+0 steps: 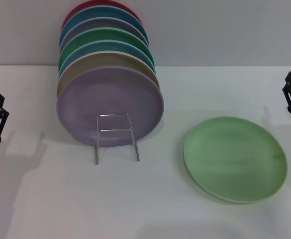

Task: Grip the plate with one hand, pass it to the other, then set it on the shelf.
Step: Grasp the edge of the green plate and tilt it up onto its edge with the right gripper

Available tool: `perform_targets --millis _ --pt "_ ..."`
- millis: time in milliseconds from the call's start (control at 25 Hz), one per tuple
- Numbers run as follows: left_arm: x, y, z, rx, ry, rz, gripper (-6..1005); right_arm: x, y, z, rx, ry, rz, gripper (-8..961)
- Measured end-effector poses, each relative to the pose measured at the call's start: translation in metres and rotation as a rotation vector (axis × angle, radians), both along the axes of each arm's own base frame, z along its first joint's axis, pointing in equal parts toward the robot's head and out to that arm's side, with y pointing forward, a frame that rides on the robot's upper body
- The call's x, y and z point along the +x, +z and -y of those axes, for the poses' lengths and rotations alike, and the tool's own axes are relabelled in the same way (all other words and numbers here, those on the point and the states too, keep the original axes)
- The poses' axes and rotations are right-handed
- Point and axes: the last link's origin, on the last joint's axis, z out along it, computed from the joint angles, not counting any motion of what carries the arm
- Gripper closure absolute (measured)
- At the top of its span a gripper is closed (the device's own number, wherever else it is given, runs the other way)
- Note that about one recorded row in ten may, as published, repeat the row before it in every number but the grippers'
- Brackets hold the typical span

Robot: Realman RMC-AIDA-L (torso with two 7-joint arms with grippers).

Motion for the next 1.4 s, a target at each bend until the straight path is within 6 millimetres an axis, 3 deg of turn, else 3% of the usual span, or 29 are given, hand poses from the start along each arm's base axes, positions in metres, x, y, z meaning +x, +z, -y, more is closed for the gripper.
perform_targets --millis 400,640,1040,1400 --pt "-0.001 0.000 0.001 -0.003 0.005 0.001 214 -0.014 0.023 -0.021 -0.273 -0.175 0.023 387" --pt "0.000 -0.001 0.001 -0.008 0.000 0.000 214 -0.017 0.056 -0.025 -0.529 -0.220 0.001 388" --pt "0.002 0.000 -0.003 -0.004 -0.009 -0.002 213 -0.038 0.098 -0.024 -0.776 -0.328 0.042 387" --pt "0.004 0.001 -0.006 0.005 -0.012 0.002 214 -0.027 0.101 -0.036 -0.948 -0.477 0.017 388"
